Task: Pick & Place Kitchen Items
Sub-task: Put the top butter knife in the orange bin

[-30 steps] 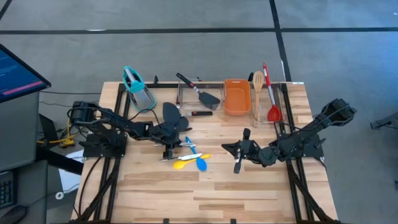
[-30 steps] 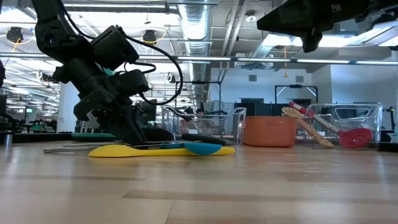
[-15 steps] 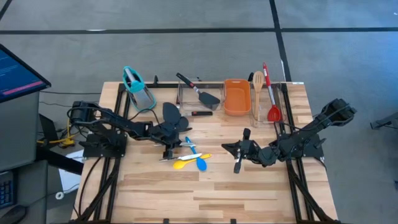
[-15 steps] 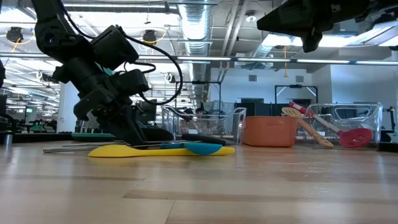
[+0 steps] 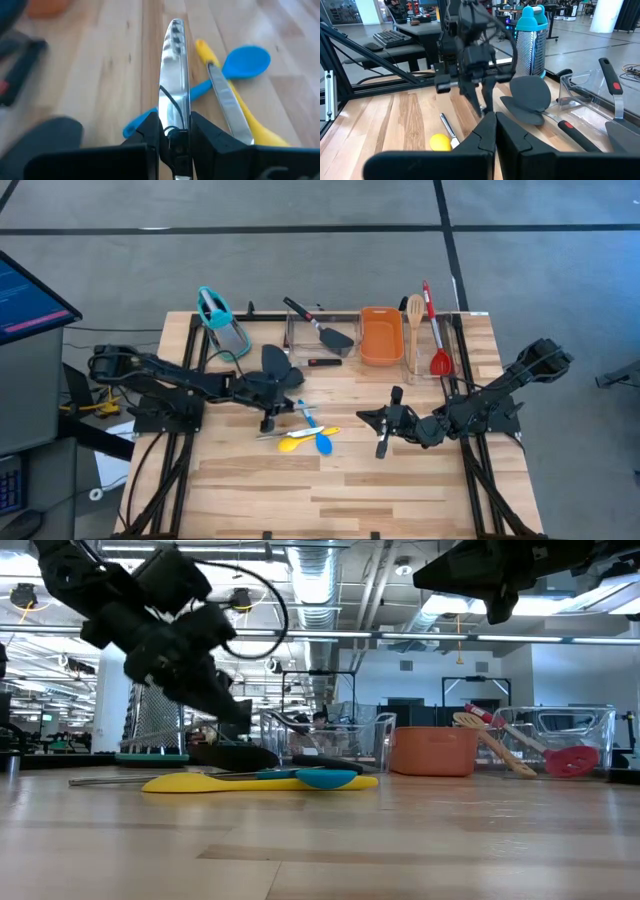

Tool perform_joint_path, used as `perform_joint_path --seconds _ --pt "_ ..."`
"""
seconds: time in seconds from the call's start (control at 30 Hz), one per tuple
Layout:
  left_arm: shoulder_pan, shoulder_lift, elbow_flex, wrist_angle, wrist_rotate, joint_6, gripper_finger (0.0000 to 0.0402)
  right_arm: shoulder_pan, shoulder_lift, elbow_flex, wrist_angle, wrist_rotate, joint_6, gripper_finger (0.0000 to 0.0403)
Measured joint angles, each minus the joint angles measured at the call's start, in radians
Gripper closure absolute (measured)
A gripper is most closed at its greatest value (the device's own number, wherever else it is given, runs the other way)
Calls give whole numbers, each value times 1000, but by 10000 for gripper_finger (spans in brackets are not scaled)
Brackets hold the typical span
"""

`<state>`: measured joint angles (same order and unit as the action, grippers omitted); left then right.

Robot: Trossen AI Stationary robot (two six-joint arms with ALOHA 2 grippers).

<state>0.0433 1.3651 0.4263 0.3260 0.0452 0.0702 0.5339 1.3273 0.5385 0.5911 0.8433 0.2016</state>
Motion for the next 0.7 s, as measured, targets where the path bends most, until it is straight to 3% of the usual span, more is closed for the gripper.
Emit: perform_joint_path --seconds 0.37,0.53,0.7 --pt "0 -187 23 15 -88 59 360 0 0 0 1 25 0 401" --pt "1 -206 65 18 -91 108 361 0 0 0 44 47 12 401" --pt "1 -198 102 29 -91 140 361 -33 2 0 70 46 127 401"
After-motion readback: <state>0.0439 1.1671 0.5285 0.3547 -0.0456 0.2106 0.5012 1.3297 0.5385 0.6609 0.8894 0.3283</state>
